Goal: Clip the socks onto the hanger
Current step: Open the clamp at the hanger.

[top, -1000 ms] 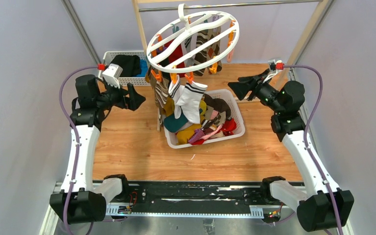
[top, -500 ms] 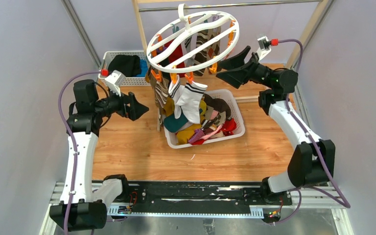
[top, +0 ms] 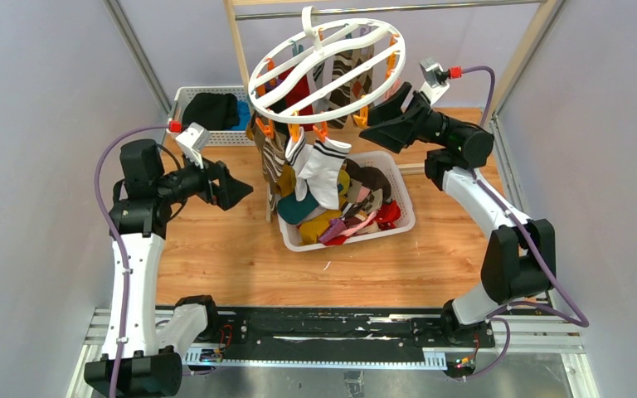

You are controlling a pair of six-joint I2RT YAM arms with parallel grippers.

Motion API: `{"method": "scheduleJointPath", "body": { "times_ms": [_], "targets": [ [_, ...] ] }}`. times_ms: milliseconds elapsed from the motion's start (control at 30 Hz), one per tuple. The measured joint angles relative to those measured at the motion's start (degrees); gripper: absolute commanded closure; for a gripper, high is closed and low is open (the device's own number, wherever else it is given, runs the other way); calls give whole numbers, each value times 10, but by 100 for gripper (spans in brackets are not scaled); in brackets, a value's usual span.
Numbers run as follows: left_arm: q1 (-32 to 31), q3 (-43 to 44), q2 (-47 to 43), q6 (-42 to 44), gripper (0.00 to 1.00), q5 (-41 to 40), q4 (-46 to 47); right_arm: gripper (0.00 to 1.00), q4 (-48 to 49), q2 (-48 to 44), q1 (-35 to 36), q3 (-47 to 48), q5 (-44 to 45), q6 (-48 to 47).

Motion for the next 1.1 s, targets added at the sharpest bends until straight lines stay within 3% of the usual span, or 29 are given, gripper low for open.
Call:
{"method": "scheduleJointPath", "body": {
  "times_ms": [300,667,833,1100],
  "targets": [
    [0,0,-10,0,0,1,-2,59,26,-5,0,-15,11,20],
    [0,0,-25,-2,0,-1,-2,96,3,-22,3,-31,30,0],
    [0,0,-30,-12,0,-2,-1,100,-120,-70,23,-46,49,-108],
    [0,1,-31,-30,0,-3,-2,100,-465,-155,127,4,195,-423]
  ]
}}
